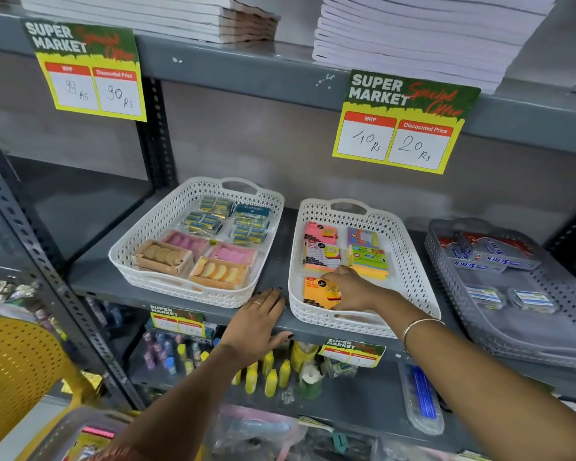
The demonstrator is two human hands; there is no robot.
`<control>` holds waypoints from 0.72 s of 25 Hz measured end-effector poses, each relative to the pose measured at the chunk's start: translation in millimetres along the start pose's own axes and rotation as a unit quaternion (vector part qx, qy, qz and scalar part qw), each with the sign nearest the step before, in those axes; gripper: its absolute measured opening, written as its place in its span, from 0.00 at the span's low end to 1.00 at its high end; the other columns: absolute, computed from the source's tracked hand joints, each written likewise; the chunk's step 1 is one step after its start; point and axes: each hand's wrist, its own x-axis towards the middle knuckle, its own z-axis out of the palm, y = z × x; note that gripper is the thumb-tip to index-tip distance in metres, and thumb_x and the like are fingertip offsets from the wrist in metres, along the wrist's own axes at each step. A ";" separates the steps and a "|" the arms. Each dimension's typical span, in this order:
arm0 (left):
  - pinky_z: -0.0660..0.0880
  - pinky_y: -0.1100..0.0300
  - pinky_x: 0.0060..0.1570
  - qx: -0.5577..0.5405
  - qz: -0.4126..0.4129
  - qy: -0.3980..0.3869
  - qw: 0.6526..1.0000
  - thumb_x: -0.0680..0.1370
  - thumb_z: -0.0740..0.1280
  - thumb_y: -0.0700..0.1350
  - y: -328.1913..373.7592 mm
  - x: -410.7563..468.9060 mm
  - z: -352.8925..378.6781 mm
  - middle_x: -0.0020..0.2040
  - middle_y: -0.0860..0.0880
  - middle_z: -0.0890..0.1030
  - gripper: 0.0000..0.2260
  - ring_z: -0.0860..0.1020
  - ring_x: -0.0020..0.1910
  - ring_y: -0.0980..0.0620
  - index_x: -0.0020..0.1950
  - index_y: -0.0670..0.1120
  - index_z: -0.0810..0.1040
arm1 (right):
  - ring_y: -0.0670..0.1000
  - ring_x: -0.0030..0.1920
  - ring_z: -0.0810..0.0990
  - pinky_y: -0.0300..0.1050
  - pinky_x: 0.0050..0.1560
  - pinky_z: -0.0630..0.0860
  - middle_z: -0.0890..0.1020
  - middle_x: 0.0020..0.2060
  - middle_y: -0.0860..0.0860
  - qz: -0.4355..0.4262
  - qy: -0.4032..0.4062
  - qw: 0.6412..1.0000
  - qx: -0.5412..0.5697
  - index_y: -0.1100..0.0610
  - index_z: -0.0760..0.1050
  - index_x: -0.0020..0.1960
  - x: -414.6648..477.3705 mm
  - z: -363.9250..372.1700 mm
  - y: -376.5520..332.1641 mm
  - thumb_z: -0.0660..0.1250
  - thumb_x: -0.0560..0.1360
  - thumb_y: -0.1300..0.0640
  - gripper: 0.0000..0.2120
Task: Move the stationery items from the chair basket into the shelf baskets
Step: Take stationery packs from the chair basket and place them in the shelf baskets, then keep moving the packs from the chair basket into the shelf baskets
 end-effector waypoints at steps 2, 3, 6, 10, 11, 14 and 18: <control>0.65 0.51 0.65 0.003 0.000 0.002 1.000 0.76 0.48 0.63 -0.5 0.2 0.4 0.67 0.42 0.72 0.33 0.70 0.66 0.44 0.68 0.41 0.69 | 0.59 0.67 0.61 0.47 0.68 0.62 0.64 0.64 0.60 0.002 0.001 1.000 0.000 0.57 0.57 0.73 0.5 0.7 0.3 0.72 0.70 0.55 0.37; 0.66 0.51 0.65 0.003 0.001 0.005 1.000 0.76 0.48 0.63 -0.7 0.3 1.1 0.66 0.42 0.73 0.33 0.71 0.65 0.44 0.68 0.41 0.70 | 0.59 0.67 0.61 0.48 0.68 0.62 0.64 0.64 0.60 0.002 0.001 1.000 -0.001 0.57 0.57 0.73 0.7 1.0 0.2 0.72 0.70 0.55 0.37; 0.67 0.50 0.64 0.000 0.009 0.002 1.000 0.76 0.49 0.63 -1.3 -0.2 2.3 0.66 0.42 0.73 0.32 0.72 0.64 0.44 0.67 0.41 0.71 | 0.60 0.68 0.61 0.49 0.69 0.62 0.64 0.65 0.61 0.007 -0.001 1.000 -0.003 0.57 0.57 0.73 2.4 2.4 1.6 0.71 0.70 0.55 0.36; 0.64 0.51 0.66 0.015 0.016 0.006 1.000 0.76 0.48 0.63 -1.2 -0.4 0.9 0.68 0.42 0.71 0.33 0.69 0.66 0.44 0.69 0.41 0.69 | 0.59 0.70 0.61 0.50 0.69 0.62 0.63 0.68 0.59 0.005 0.013 1.000 0.013 0.56 0.56 0.73 0.1 -1.0 1.5 0.73 0.68 0.52 0.40; 0.61 0.52 0.68 0.014 0.016 0.014 1.000 0.76 0.48 0.63 -0.5 -0.5 -0.9 0.70 0.42 0.68 0.33 0.67 0.68 0.45 0.70 0.41 0.66 | 0.58 0.71 0.61 0.51 0.69 0.63 0.63 0.70 0.58 0.002 0.033 0.999 0.030 0.55 0.57 0.73 -1.3 -4.4 -1.3 0.73 0.68 0.50 0.40; 0.51 0.56 0.71 -0.003 0.018 0.026 0.999 0.77 0.53 0.60 0.0 -8.9 -11.0 0.73 0.44 0.63 0.30 0.61 0.71 0.46 0.73 0.41 0.61 | 0.56 0.67 0.69 0.52 0.64 0.70 0.69 0.68 0.56 -0.040 0.151 0.986 0.055 0.54 0.66 0.68 -5.8 -18.8 -21.3 0.71 0.69 0.48 0.30; 0.57 0.54 0.68 -0.006 0.027 0.039 0.999 0.76 0.57 0.57 -18.1 -65.0 -13.3 0.66 0.42 0.72 0.25 0.67 0.66 0.45 0.64 0.41 0.71 | 0.54 0.49 0.78 0.50 0.49 0.76 0.79 0.51 0.54 -0.141 0.335 0.927 0.093 0.56 0.74 0.55 -9.6 -36.4 -79.9 0.69 0.71 0.51 0.15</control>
